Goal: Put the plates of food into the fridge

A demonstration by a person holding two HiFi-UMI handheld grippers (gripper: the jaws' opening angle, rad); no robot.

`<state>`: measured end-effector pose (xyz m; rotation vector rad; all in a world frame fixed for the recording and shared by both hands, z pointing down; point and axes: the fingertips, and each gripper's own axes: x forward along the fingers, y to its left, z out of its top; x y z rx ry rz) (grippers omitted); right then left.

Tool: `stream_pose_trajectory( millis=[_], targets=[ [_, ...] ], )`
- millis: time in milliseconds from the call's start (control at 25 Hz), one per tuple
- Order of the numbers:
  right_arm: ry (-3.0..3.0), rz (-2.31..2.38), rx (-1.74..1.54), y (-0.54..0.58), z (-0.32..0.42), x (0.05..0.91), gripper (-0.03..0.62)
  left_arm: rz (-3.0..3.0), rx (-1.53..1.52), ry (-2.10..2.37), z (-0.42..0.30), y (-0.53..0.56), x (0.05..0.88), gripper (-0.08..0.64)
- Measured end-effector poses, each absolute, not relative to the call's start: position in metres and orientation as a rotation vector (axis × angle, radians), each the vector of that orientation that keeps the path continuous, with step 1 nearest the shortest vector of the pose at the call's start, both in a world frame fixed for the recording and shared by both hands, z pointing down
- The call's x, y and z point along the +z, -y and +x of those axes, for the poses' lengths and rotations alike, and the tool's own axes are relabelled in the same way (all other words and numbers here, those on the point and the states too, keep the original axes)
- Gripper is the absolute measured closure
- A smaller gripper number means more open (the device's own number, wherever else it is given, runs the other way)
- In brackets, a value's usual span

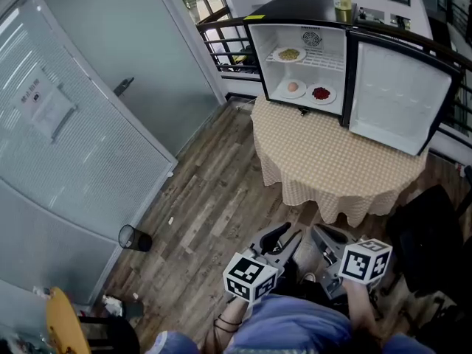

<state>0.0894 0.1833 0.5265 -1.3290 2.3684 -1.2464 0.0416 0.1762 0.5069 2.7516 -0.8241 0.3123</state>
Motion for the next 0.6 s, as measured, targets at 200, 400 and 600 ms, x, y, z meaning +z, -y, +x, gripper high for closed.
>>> stream_pose_trajectory(
  millis=[200,400,600],
  targets=[
    [-2.389,-1.309,-1.233,-0.179,0.083,0.531,0.558,2.745,0.305,0.837,0.034,-0.173,0.507,0.422],
    [-2.403,-1.306,-1.232,-0.172,0.079,0.534,0.558,2.74,0.316,0.858,0.023,-0.174,0.51,0.422],
    [-2.405,-1.322,-1.232,-0.163,0.069,0.533,0.558,2.736,0.311,0.897,0.003,-0.165,0.511,0.422]
  ],
)
